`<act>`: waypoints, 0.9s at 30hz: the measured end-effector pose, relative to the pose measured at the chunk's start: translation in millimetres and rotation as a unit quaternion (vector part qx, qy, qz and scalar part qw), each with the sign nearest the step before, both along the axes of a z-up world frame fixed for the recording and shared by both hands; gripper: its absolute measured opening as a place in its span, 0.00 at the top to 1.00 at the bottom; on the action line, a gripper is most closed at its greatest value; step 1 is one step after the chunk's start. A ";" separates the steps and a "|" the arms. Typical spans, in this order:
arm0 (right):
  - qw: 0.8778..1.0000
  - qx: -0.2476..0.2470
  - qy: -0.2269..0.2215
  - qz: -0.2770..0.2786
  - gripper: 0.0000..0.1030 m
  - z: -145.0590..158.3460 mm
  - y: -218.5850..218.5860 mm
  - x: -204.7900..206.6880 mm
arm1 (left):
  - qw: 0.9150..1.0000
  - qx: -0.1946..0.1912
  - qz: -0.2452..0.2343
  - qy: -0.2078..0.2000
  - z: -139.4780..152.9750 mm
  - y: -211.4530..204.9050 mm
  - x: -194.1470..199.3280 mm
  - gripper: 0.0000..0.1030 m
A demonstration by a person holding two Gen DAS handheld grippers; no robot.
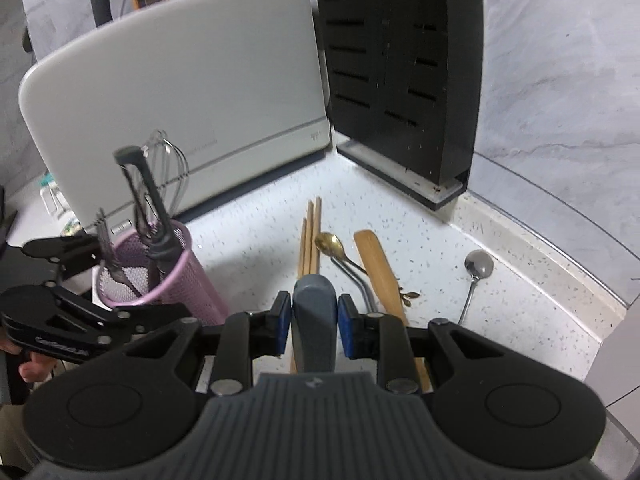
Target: Organize utensils
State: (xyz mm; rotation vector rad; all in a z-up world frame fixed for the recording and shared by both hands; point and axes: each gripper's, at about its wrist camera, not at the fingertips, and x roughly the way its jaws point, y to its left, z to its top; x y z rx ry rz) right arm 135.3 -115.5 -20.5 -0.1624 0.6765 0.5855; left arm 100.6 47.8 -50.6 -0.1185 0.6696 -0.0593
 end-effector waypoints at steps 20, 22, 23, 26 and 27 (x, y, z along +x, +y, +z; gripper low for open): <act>0.982 0.162 -0.086 0.044 0.78 57.2 6.3 -59.4 | 1.000 0.000 0.001 -0.001 0.5 0.7 -0.2 0.01; 0.979 0.178 -0.080 0.057 0.78 60.7 10.3 -58.8 | 1.000 0.000 0.001 -0.001 0.4 0.9 -0.3 0.01; 0.978 0.182 -0.079 0.060 0.78 61.6 12.8 -57.9 | 1.000 0.000 0.001 -0.001 0.5 0.9 -0.2 0.01; 0.977 0.187 -0.079 0.065 0.78 62.9 19.9 -54.7 | 1.000 0.000 0.000 -0.001 0.5 0.9 -0.3 0.01; 0.976 0.190 -0.078 0.068 0.78 62.9 22.7 -53.2 | 1.000 0.000 0.000 -0.001 0.5 0.8 -0.3 0.01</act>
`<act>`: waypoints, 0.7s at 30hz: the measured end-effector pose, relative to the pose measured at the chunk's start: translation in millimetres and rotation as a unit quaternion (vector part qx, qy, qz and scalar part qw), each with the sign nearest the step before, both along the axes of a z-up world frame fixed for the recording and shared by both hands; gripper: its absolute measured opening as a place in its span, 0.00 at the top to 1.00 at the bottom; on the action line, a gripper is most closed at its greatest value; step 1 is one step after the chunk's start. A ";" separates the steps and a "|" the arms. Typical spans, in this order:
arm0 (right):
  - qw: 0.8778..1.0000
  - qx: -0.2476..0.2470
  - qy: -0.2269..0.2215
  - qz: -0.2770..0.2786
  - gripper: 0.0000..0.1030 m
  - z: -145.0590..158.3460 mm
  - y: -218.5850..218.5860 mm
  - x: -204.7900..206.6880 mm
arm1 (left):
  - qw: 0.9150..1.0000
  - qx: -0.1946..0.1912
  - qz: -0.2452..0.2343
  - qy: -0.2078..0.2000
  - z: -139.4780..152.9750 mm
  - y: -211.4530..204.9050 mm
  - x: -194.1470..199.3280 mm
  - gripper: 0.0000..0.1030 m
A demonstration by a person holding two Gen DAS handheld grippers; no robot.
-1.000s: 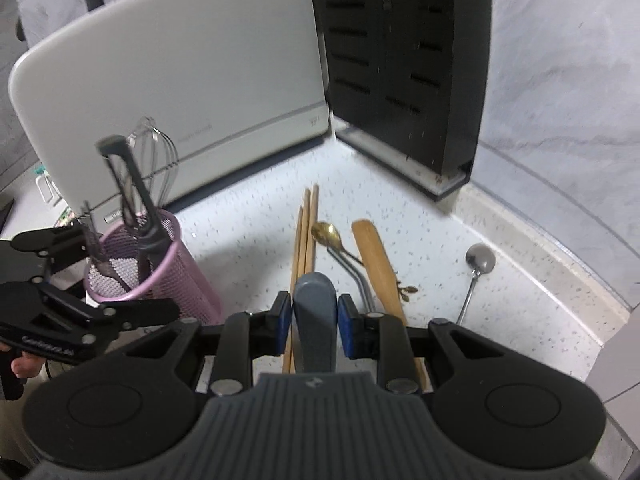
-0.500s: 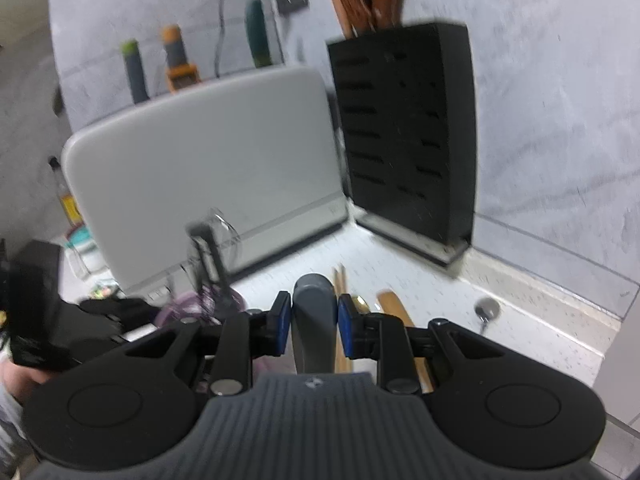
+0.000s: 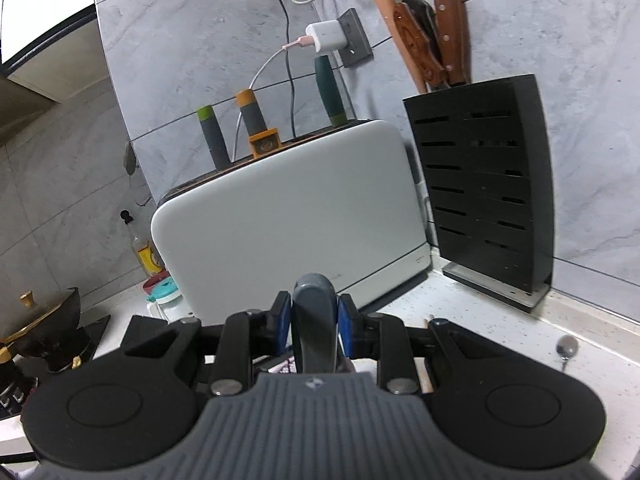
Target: Organize utensils
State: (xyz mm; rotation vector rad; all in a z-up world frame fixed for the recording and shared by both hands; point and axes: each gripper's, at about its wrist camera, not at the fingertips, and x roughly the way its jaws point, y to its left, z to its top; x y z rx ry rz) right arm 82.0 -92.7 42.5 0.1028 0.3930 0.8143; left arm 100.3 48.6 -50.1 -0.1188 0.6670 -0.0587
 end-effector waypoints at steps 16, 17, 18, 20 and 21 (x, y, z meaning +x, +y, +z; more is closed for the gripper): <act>0.999 -0.033 0.005 0.024 0.78 -18.8 28.2 16.1 | 1.000 -0.002 0.000 -0.002 -0.1 -0.2 -0.6 0.01; 0.999 -0.040 0.002 0.026 0.78 -20.1 29.8 15.1 | 1.000 -0.002 0.000 -0.002 -0.1 -0.1 -0.6 0.01; 0.998 -0.047 -0.002 0.028 0.78 -21.4 31.3 14.1 | 1.000 -0.002 0.000 -0.002 -0.1 0.0 -0.6 0.01; 0.998 -0.061 -0.008 0.032 0.78 -24.4 33.6 13.2 | 1.000 -0.002 0.000 -0.002 -0.2 0.2 -0.7 0.01; 0.997 -0.068 -0.009 0.034 0.78 -26.1 34.4 13.4 | 1.000 -0.002 0.000 -0.002 -0.2 0.2 -0.7 0.01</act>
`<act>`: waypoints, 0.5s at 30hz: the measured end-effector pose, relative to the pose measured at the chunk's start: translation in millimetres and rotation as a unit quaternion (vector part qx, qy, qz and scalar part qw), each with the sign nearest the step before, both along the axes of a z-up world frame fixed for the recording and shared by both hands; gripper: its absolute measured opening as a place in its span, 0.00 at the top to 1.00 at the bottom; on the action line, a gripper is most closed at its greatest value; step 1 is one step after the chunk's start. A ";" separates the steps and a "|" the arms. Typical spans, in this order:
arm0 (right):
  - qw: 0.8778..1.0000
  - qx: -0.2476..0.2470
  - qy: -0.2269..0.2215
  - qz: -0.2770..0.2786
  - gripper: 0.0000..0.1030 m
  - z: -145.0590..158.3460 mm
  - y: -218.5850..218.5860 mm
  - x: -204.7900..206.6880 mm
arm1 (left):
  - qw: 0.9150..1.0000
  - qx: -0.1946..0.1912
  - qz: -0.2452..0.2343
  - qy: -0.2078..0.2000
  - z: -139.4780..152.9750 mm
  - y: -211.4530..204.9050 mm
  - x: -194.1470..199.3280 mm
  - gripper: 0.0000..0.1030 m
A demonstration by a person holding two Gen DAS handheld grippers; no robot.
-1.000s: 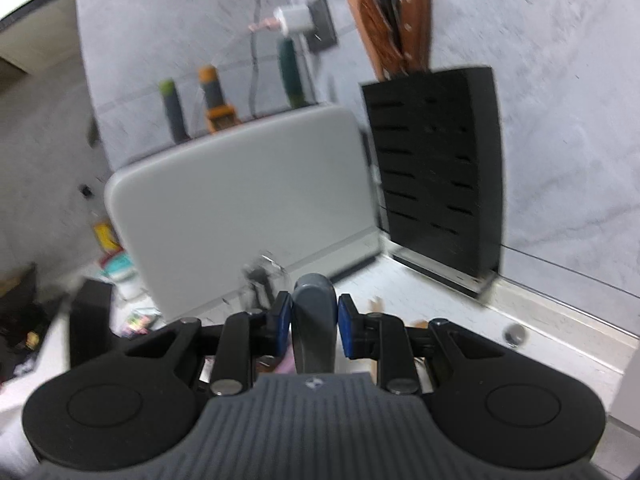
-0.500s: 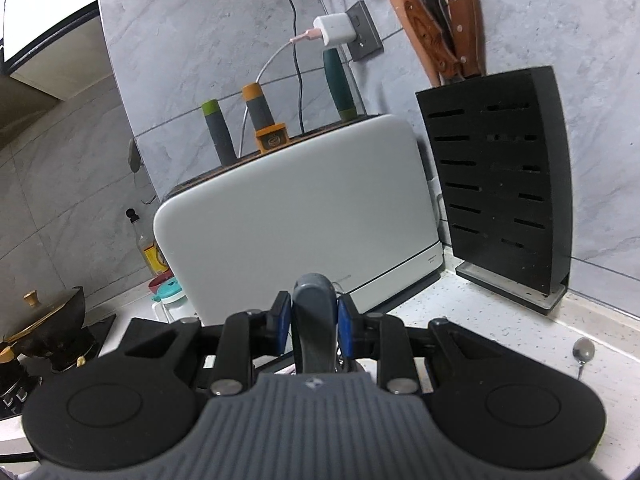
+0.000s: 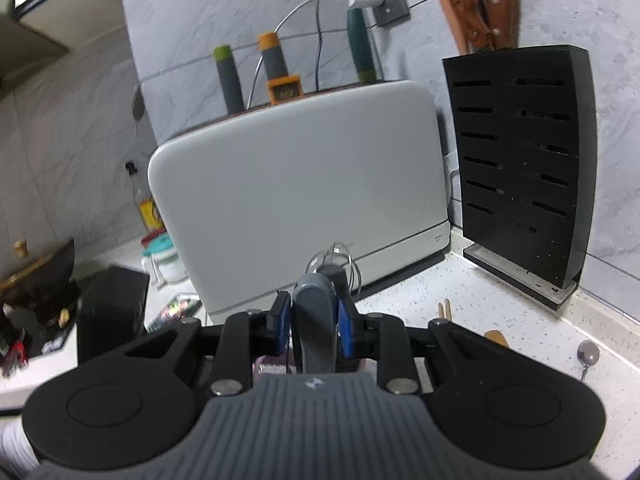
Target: Organize utensils
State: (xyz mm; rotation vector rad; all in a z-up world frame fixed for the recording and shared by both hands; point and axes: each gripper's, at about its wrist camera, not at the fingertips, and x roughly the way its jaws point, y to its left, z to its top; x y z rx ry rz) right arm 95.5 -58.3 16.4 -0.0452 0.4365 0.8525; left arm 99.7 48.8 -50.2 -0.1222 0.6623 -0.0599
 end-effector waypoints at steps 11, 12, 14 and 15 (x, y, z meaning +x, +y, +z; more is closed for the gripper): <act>0.996 -0.077 0.003 0.035 0.78 -20.8 14.7 12.3 | 1.000 0.000 -0.001 0.000 -0.2 0.4 0.0 0.01; 0.995 -0.087 0.003 0.039 0.78 -22.0 16.8 13.2 | 1.000 0.000 -0.001 0.000 -0.2 0.3 0.1 0.01; 0.993 -0.110 0.003 0.049 0.78 -23.8 21.6 14.0 | 1.000 0.000 -0.001 0.000 -0.2 0.3 0.2 0.01; 0.991 -0.120 0.003 0.052 0.78 -24.7 24.2 14.5 | 1.000 0.000 -0.001 0.000 -0.2 0.4 0.2 0.01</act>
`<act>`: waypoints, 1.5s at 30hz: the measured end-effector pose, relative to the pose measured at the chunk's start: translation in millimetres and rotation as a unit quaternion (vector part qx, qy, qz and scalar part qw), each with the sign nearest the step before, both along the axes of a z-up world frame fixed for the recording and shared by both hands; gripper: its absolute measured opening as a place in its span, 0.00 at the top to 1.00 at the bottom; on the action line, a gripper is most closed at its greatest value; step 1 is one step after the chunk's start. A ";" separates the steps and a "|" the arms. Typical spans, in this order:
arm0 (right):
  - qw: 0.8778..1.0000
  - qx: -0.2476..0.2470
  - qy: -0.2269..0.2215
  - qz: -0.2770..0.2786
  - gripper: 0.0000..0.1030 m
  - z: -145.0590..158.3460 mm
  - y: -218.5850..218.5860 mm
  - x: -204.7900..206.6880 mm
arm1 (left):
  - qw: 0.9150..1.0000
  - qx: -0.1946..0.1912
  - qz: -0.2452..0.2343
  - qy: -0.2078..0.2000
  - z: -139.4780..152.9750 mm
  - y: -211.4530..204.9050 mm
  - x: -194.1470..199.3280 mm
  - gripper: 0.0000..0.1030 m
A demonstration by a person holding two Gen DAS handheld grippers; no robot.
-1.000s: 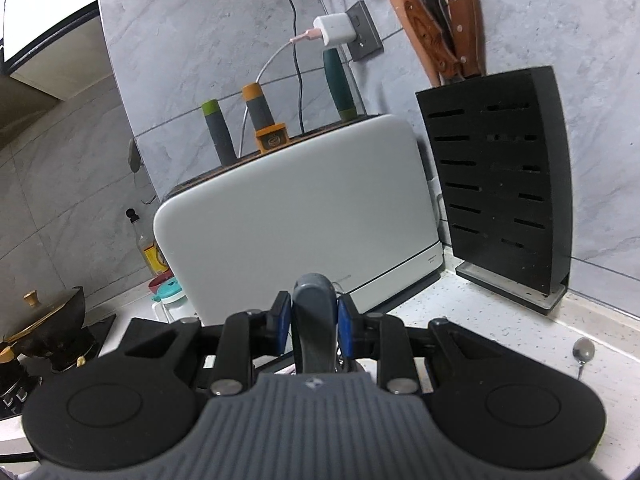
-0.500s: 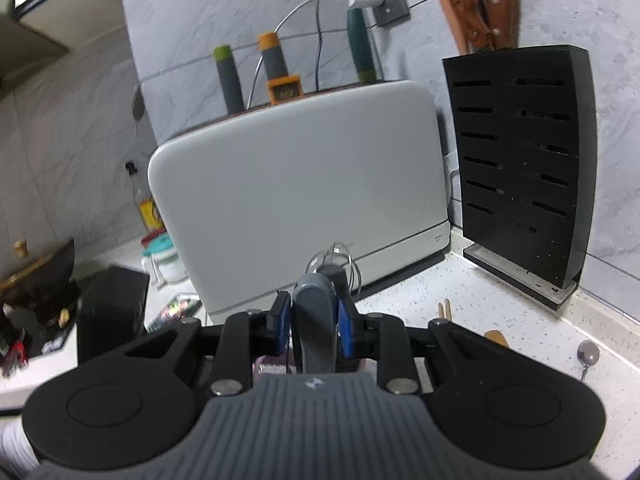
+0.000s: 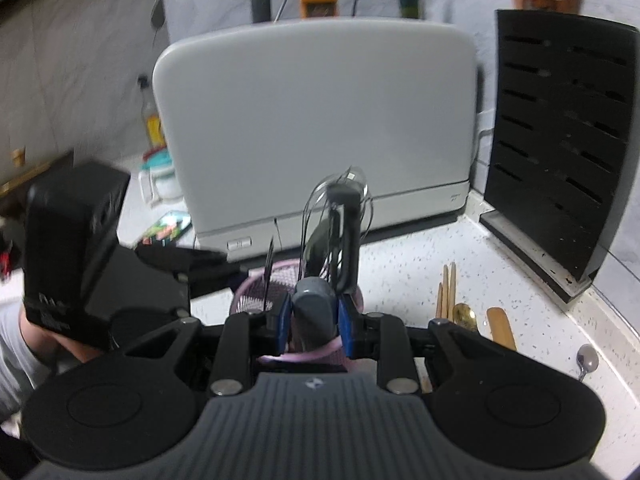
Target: Organize utensils
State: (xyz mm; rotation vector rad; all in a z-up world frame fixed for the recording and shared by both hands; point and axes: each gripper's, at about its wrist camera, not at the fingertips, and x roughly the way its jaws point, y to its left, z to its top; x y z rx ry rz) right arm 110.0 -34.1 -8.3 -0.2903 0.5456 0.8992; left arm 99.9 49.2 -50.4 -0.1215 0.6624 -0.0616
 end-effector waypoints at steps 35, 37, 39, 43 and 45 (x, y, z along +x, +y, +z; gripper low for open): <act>0.990 -0.047 0.040 -0.128 0.66 31.0 -51.1 39.7 | 1.000 0.000 0.000 0.001 0.0 0.2 0.9 0.01; 0.985 -0.056 0.062 -0.149 0.66 26.4 -58.2 49.6 | 1.000 0.000 0.000 0.001 0.0 0.3 1.0 0.00; 0.981 -0.071 0.077 -0.163 0.67 20.4 -63.9 59.9 | 1.000 0.000 0.000 0.001 0.0 0.3 1.0 0.00; 0.968 -0.104 0.094 -0.210 0.67 4.2 -76.2 83.7 | 1.000 0.000 -0.001 0.001 0.0 0.5 1.2 0.00; 0.959 -0.106 0.115 -0.235 0.71 -4.5 -84.9 99.0 | 1.000 0.000 -0.001 0.001 0.0 0.5 1.3 0.00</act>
